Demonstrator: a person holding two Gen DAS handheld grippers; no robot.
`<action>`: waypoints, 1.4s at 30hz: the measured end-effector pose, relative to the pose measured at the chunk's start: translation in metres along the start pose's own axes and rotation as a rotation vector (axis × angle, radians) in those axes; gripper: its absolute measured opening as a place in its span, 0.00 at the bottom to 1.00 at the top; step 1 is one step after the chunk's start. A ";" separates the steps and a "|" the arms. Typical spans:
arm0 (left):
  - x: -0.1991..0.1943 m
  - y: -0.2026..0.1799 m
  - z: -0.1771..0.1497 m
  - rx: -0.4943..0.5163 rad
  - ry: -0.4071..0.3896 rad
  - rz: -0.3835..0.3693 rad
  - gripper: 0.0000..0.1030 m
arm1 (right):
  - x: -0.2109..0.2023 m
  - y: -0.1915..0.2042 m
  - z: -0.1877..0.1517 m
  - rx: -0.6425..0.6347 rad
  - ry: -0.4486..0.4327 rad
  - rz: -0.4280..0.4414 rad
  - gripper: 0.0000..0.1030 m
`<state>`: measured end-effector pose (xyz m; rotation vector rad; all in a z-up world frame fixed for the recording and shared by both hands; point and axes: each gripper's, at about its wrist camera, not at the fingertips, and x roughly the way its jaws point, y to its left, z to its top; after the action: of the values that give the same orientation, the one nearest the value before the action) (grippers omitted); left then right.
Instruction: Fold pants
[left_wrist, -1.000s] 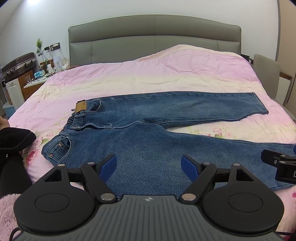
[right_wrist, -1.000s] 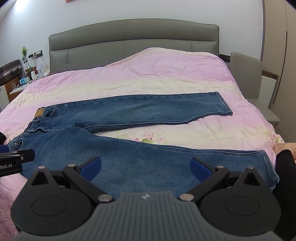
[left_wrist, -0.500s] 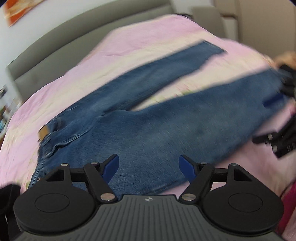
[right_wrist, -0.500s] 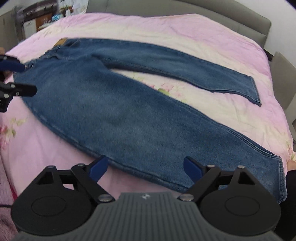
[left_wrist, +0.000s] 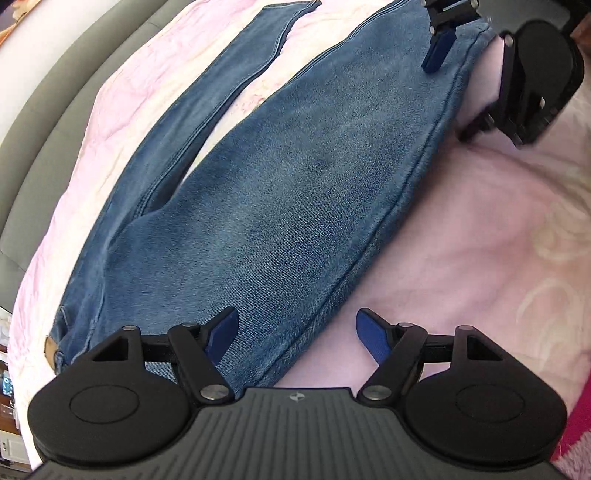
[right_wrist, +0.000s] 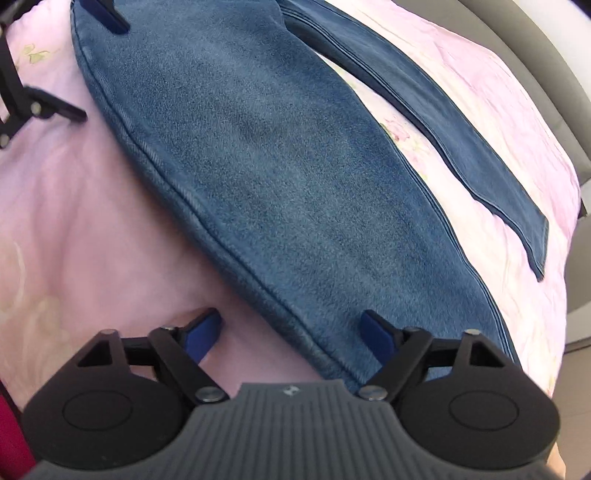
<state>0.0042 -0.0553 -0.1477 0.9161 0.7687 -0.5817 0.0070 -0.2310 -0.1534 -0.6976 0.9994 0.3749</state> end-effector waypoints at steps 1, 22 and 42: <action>0.001 0.001 0.002 0.000 -0.003 -0.001 0.84 | -0.001 -0.002 0.002 -0.013 -0.009 -0.012 0.38; 0.037 0.099 0.033 -0.461 -0.030 0.024 0.18 | 0.020 -0.109 0.085 0.164 -0.090 -0.008 0.31; 0.031 0.115 0.033 -0.567 -0.023 -0.023 0.17 | -0.001 -0.140 -0.042 0.269 0.193 -0.025 0.02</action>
<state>0.1171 -0.0305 -0.1046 0.3772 0.8632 -0.3610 0.0619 -0.3618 -0.1170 -0.5080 1.1968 0.1478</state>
